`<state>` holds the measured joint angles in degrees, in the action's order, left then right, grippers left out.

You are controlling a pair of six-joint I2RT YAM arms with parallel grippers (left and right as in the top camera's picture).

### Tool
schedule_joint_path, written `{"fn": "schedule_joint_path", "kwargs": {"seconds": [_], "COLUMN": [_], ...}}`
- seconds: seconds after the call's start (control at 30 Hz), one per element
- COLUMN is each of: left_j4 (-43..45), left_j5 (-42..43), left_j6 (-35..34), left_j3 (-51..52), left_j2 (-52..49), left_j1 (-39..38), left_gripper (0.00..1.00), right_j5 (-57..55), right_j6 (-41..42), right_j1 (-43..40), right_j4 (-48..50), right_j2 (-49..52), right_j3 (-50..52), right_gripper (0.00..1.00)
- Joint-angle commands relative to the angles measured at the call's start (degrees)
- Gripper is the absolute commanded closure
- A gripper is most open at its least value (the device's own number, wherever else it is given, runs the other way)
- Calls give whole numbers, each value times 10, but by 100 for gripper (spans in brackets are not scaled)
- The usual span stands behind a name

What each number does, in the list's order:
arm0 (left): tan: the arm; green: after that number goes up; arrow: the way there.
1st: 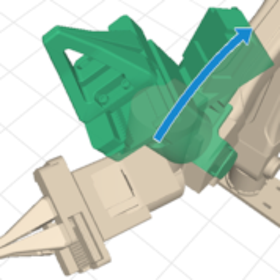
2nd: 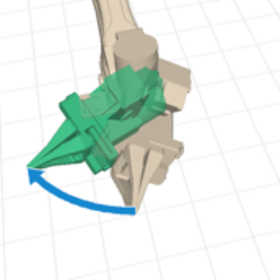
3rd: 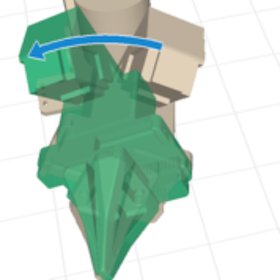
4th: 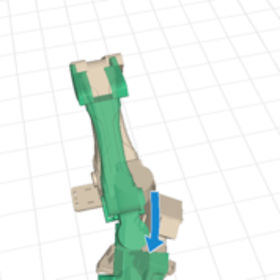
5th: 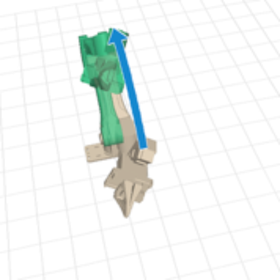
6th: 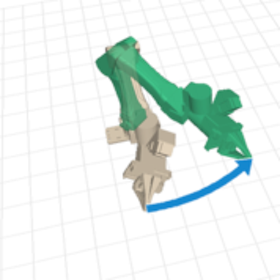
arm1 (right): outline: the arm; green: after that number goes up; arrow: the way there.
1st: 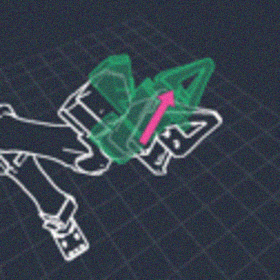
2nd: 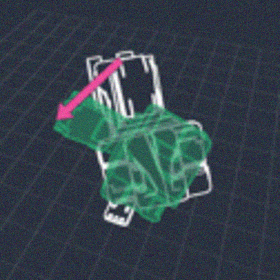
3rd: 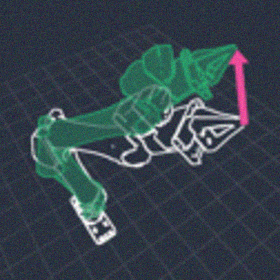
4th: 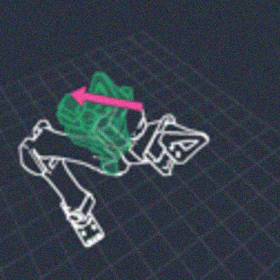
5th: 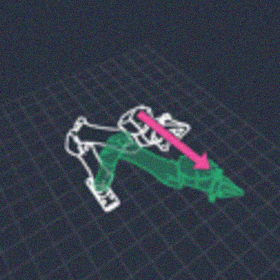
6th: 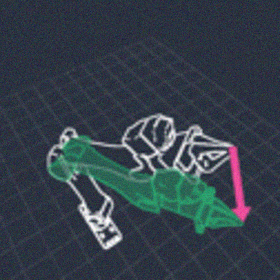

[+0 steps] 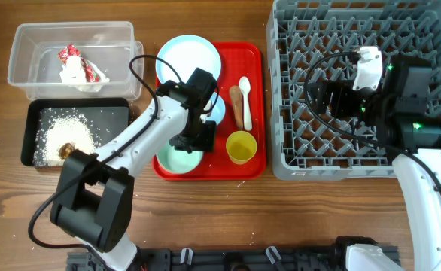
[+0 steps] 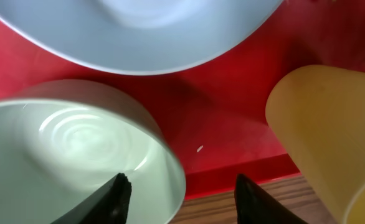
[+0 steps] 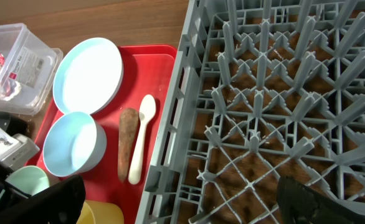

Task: Sort waste into correct bins and load items into the dishwasher rack
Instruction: 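Grasp the yellow cup with the left gripper and lift it toward the right gripper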

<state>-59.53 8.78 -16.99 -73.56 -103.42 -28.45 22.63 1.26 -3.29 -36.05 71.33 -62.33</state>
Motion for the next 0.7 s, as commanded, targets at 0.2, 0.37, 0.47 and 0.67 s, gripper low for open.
{"fn": "schedule_joint_path", "kwargs": {"seconds": [0.2,0.37,0.47,0.67], "left_j4": [-8,-2,6,26], "left_j5": [108,112,109,96], "left_j6": [75,139,151,151], "left_j3": [-75,-73,-70,-69], "left_j2": [26,21,8,-45], "left_j1": [10,-15,-34,-37], "left_gripper": [30,25,27,46], "right_j5": [-3,-3,-3,-4], "right_j6": [3,4,4,4], "right_j1": [1,1,1,1], "right_j4": [0,0,0,0], "right_j2": [5,5,5,5], "right_j3": [-11,-10,-10,-10], "right_gripper": [0,0,0,0]}}
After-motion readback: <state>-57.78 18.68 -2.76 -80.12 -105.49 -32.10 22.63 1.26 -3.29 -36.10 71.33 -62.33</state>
